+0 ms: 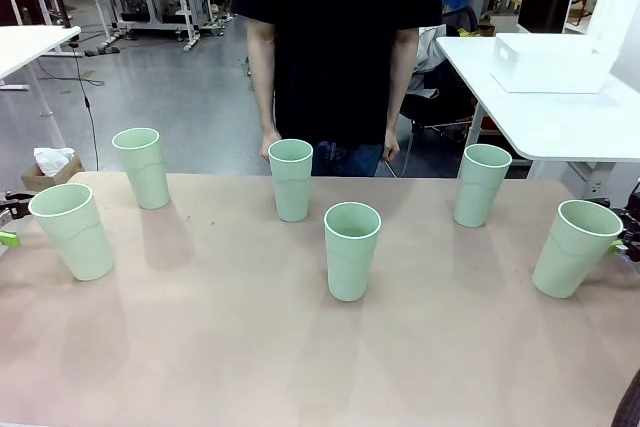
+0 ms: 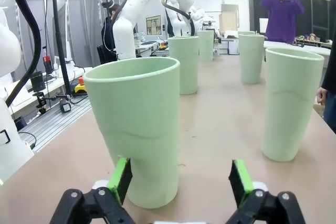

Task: Stack the cups and store them in the basket.
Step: Pick up two Reusable plastic cups , one in each hand.

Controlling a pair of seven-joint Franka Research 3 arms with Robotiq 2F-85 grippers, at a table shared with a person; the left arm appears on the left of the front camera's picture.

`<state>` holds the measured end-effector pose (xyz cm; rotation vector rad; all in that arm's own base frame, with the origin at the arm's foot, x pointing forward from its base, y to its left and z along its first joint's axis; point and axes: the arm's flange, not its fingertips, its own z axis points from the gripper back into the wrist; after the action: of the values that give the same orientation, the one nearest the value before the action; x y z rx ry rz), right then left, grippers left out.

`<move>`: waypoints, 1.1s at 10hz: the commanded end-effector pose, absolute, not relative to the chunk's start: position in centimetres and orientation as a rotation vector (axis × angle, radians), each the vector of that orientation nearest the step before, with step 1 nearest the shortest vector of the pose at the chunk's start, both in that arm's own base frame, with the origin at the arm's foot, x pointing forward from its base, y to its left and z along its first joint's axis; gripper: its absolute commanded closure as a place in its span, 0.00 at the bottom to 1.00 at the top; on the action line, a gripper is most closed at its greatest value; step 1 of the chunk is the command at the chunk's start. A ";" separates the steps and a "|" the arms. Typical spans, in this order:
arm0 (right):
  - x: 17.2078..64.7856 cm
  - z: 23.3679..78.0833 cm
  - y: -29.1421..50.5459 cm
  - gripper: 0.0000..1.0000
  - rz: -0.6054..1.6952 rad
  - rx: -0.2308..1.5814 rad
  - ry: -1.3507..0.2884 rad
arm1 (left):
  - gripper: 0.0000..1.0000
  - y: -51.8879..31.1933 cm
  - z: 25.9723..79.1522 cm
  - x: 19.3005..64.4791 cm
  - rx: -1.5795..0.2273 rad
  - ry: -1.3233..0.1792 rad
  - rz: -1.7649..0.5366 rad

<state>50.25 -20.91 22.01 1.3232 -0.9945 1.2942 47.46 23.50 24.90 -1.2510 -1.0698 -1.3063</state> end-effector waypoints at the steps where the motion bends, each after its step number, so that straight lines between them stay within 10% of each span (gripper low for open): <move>1: 49.8 21.6 -20.1 0.00 1.312 1.305 -0.984 | 0.00 22.3 25.2 46.8 -1.217 -1.133 -1.309; 11: 49.0 21.3 -19.6 0.00 1.319 1.386 -0.885 | 0.00 20.5 24.3 46.9 -1.215 -1.184 -1.324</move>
<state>49.30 -19.84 20.60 1.3710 -0.9143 1.3035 48.33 20.76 24.89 -1.2321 -1.1513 -1.2992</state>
